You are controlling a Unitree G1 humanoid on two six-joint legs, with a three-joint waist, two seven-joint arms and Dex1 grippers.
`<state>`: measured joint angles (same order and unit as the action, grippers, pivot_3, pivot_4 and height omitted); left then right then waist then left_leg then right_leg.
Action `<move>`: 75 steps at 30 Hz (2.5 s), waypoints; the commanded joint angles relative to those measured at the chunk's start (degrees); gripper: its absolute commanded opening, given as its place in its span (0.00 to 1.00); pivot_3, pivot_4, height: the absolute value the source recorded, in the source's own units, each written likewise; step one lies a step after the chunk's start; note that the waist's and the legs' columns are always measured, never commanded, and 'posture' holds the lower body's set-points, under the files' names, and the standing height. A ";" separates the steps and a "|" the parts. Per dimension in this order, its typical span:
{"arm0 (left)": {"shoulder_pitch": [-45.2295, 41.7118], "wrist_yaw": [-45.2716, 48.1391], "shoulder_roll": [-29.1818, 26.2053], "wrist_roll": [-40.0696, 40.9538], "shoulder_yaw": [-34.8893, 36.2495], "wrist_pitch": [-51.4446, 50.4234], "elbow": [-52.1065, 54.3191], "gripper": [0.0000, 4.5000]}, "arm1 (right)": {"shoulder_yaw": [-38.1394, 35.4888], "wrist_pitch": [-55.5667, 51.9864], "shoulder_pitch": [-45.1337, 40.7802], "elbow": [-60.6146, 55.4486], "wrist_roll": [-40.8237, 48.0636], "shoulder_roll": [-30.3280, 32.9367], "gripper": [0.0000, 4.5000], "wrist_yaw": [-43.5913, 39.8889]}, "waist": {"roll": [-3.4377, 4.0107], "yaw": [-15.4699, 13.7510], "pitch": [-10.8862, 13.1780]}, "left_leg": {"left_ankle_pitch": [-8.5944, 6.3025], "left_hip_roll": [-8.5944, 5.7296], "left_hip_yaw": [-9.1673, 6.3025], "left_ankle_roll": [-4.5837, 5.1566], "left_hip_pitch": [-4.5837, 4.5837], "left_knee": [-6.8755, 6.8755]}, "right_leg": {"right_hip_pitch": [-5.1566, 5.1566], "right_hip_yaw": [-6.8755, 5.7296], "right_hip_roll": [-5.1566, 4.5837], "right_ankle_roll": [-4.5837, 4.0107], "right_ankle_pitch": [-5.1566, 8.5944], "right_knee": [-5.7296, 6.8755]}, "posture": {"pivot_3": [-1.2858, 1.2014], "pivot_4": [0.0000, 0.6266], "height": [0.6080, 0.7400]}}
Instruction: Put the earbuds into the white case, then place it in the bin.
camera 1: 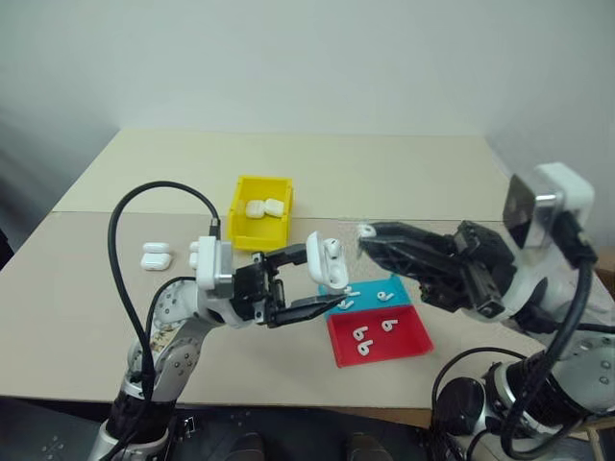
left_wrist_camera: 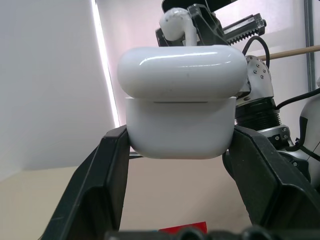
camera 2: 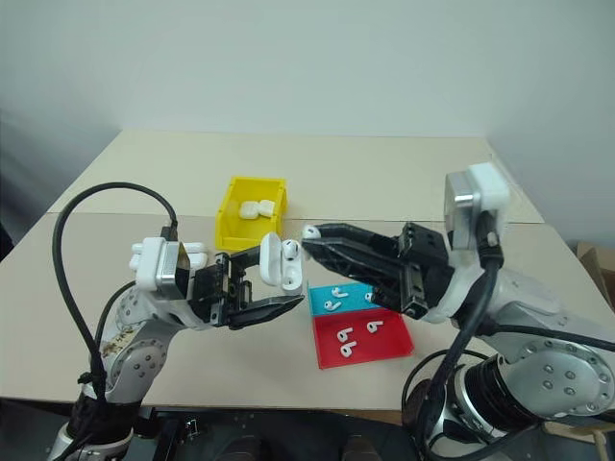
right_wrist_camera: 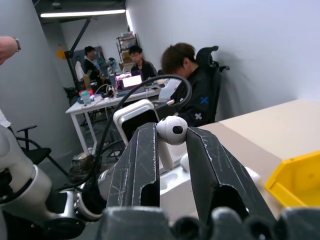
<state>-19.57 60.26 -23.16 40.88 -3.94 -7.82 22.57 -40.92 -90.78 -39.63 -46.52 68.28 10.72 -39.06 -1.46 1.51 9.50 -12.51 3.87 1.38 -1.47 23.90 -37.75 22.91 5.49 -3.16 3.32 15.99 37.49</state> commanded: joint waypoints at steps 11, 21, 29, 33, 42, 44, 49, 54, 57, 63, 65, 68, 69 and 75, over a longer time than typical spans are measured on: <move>-0.24 0.55 1.62 -0.74 0.00 0.91 0.27 0.61 | 14.99 23.69 9.54 4.75 21.89 17.53 0.14 17.22 | -0.01 1.13 0.01 | -0.01 0.00 -0.11 0.02 0.00 0.01 | -0.18 -0.05 0.01 0.04 0.00 -0.22 | 0.52 0.24 1.00; -0.09 0.75 2.27 -1.47 -0.35 1.29 -0.07 0.61 | 21.84 33.99 12.66 4.88 22.28 24.67 0.14 17.27 | -0.03 0.90 0.02 | -0.01 0.00 -0.18 0.02 0.00 0.01 | -0.27 -0.13 0.00 0.06 -0.01 -0.34 | 0.52 0.24 1.00; -0.34 0.89 3.08 -2.53 -0.49 1.78 -0.89 0.61 | 25.10 38.72 14.02 4.80 21.47 27.58 0.14 16.64 | -0.04 0.84 0.02 | -0.01 0.00 -0.19 0.02 0.00 0.00 | -0.28 -0.14 0.00 0.06 -0.01 -0.36 | 0.52 0.24 1.00; -0.19 0.93 3.30 -2.75 -0.34 1.97 -0.94 0.61 | 26.02 39.97 14.96 4.59 21.02 28.86 0.14 15.89 | -0.04 0.79 0.02 | -0.01 0.00 -0.19 0.02 0.00 0.00 | -0.29 -0.14 0.00 0.06 -0.01 -0.37 | 0.52 0.24 1.00; -0.38 1.30 3.72 -2.98 -0.22 2.24 -1.31 0.61 | 27.93 42.21 15.76 4.90 19.29 30.64 0.14 15.57 | -0.04 0.73 0.02 | -0.01 0.00 -0.20 0.02 0.00 0.00 | -0.29 -0.15 0.00 0.06 -0.01 -0.38 | 0.52 0.24 1.00; -0.31 1.46 3.71 -3.06 -0.19 2.42 -1.45 0.61 | 28.19 42.63 15.90 4.81 18.90 30.90 0.14 15.38 | -0.04 0.70 0.02 | -0.01 -0.01 -0.20 0.02 0.00 0.00 | -0.29 -0.15 0.00 0.06 -0.01 -0.39 | 0.52 0.24 1.00; -0.23 1.52 3.68 -3.18 -0.40 2.97 -1.58 0.61 | 28.83 43.68 16.42 4.27 17.24 31.07 0.14 14.73 | -0.04 0.68 0.03 | -0.01 -0.01 -0.20 0.02 0.00 0.00 | -0.29 -0.15 0.00 0.06 -0.01 -0.39 | 0.52 0.24 1.00; -0.19 1.59 3.71 -3.42 -0.37 3.17 -1.72 0.61 | 28.76 45.34 17.20 2.59 14.76 31.21 0.22 12.41 | -0.04 0.61 0.03 | -0.01 -0.01 -0.20 0.02 0.00 0.00 | -0.29 -0.15 0.00 0.06 -0.01 -0.39 | 0.52 0.24 1.00; -0.26 1.65 3.82 -3.48 -0.35 3.19 -1.82 0.61 | 29.14 45.53 17.29 1.99 13.15 31.97 0.43 12.46 | -0.04 0.60 0.02 | -0.01 -0.01 -0.20 0.02 0.00 0.00 | -0.29 -0.15 0.00 0.06 -0.01 -0.39 | 0.52 0.24 1.00; -0.22 1.84 3.86 -3.54 -0.33 3.29 -2.00 0.61 | 28.90 46.25 17.95 2.58 10.52 32.69 0.50 12.20 | -0.04 0.57 0.03 | -0.01 -0.01 -0.21 0.02 0.00 0.00 | -0.30 -0.15 -0.01 0.06 -0.01 -0.40 | 0.52 0.24 1.00; -0.18 2.10 3.73 -3.62 -0.30 3.40 -2.19 0.61 | 28.08 46.47 18.11 2.70 10.45 33.26 0.50 11.15 | -0.04 0.56 0.03 | -0.01 -0.01 -0.21 0.02 0.00 0.00 | -0.30 -0.15 0.00 0.06 -0.01 -0.40 | 0.52 0.24 1.00; -0.24 2.49 3.59 -4.13 -0.33 3.80 -2.82 0.61 | 26.03 46.99 18.65 3.39 9.79 34.85 0.50 9.38 | -0.05 0.51 0.03 | -0.01 -0.01 -0.21 0.02 0.00 0.00 | -0.31 -0.15 0.00 0.06 -0.01 -0.40 | 0.52 0.24 1.00; -0.37 2.57 3.64 -4.23 -0.33 3.91 -3.13 0.61 | 25.32 47.04 18.59 3.92 9.44 35.73 0.50 8.63 | -0.05 0.51 0.03 | -0.01 -0.01 -0.21 0.02 0.00 0.00 | -0.31 -0.16 -0.01 0.06 -0.01 -0.40 | 0.52 0.24 1.00; -2.68 1.46 1.89 -7.26 -1.38 1.50 -5.25 0.61 | 24.63 44.10 8.37 11.44 9.66 44.01 0.50 2.17 | -0.05 0.67 0.03 | -0.01 -0.02 -0.19 0.02 -0.03 -0.01 | -0.32 -0.14 -0.01 0.06 -0.02 -0.40 | 0.52 0.24 1.00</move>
<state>-20.37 62.26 -20.36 34.80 -4.80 -5.55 16.64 -14.97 -45.93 -27.53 -36.93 76.25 52.70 -34.94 -1.50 2.18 9.54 -12.52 3.85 1.19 -1.45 23.86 -37.76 22.60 5.35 -3.16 3.38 15.97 37.09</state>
